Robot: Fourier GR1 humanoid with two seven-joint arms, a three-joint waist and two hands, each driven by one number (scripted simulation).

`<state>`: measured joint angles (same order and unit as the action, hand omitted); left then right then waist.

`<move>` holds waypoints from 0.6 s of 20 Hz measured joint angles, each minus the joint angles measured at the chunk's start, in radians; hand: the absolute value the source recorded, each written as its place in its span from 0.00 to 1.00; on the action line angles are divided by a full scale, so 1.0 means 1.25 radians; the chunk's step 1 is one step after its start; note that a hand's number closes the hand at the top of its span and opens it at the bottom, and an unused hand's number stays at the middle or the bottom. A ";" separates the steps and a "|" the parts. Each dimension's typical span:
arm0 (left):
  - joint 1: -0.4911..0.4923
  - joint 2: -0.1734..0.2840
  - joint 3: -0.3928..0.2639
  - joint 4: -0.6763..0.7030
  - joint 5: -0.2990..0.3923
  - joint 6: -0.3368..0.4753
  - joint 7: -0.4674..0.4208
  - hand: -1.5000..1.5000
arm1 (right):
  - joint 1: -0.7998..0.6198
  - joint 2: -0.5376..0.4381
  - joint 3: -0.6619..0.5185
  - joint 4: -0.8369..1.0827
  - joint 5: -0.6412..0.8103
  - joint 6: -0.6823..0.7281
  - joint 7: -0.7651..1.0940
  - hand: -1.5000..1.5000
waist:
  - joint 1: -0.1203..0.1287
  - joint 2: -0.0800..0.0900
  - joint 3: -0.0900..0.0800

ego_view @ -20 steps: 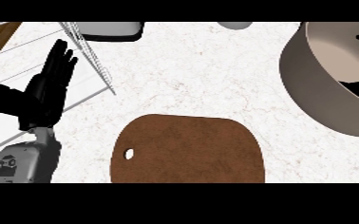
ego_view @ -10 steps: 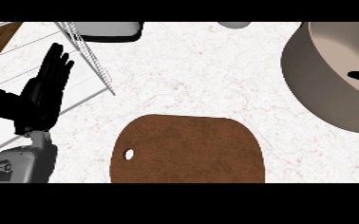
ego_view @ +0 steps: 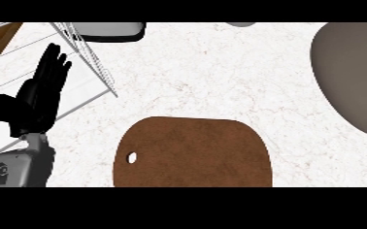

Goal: Pick the tomato from the cutting board and place it in the pot

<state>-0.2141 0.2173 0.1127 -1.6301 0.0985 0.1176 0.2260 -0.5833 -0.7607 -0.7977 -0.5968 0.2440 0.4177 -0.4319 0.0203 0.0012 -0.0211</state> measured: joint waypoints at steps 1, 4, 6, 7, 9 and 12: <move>-0.004 -0.002 -0.001 -0.002 -0.001 0.002 0.000 0.50 | 0.001 -0.020 -0.005 0.024 -0.003 0.016 -0.011 0.00 | 0.001 0.002 0.002; -0.010 -0.003 -0.001 0.002 -0.003 0.003 0.000 0.50 | 0.020 -0.072 -0.016 0.094 -0.009 0.059 -0.062 0.00 | 0.002 0.006 0.010; -0.011 0.000 0.003 0.008 0.001 -0.004 -0.004 0.50 | 0.032 -0.100 -0.018 0.135 -0.006 0.081 -0.093 0.00 | 0.005 0.009 0.014; -0.009 -0.001 0.002 0.012 -0.002 -0.004 -0.008 0.50 | 0.033 -0.108 -0.015 0.153 -0.003 0.080 -0.104 0.00 | 0.006 0.009 0.015; -0.006 0.000 0.002 0.003 0.002 -0.008 -0.003 0.50 | 0.040 -0.127 -0.013 0.183 0.001 0.080 -0.122 0.00 | 0.009 0.010 0.018; 0.000 -0.008 -0.007 0.002 -0.004 -0.006 -0.008 0.50 | 0.039 -0.148 -0.005 0.217 0.006 0.077 -0.138 0.00 | 0.011 0.011 0.020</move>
